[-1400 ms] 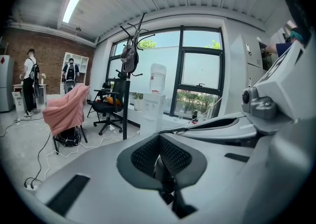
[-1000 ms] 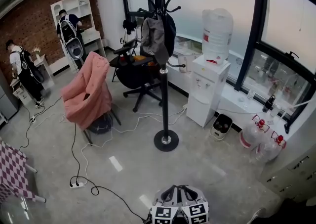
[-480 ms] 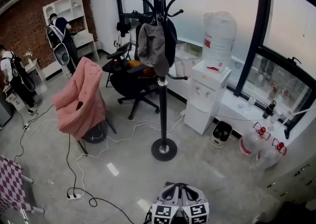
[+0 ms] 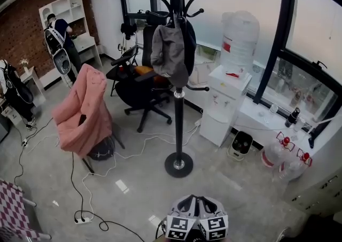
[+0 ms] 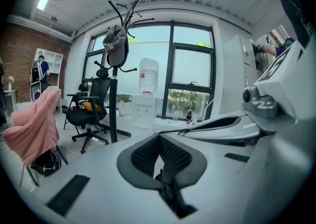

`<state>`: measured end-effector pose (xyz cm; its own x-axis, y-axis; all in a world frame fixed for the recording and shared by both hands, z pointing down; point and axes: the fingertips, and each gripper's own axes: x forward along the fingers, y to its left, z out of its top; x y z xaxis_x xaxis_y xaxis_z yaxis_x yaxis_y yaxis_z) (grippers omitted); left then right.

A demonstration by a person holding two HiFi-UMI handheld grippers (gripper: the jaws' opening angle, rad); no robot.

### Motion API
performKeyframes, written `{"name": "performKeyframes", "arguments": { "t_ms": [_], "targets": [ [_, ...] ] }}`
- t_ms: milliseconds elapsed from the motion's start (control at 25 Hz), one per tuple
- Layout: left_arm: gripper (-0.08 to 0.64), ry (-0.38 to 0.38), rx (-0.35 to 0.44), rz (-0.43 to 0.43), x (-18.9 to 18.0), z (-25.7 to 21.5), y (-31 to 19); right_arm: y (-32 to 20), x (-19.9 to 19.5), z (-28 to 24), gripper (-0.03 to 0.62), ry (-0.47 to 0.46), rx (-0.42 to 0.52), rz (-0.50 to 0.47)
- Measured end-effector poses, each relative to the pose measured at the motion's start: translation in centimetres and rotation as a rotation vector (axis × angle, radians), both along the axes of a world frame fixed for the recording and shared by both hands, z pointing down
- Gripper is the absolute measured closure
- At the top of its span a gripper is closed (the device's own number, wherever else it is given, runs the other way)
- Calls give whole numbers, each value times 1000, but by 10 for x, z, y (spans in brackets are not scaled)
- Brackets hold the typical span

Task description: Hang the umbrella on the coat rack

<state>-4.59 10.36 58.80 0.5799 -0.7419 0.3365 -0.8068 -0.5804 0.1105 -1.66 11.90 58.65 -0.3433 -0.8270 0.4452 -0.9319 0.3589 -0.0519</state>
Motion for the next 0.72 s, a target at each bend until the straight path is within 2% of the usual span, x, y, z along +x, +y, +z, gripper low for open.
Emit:
{"name": "performKeyframes", "arguments": {
  "t_ms": [200, 720],
  "targets": [
    [551, 7, -9, 28, -7, 1, -12, -14, -7, 2, 589, 10, -6, 7],
    [551, 19, 0, 4, -21, -1, -34, -34, -21, -1, 589, 42, 7, -23]
  ]
}}
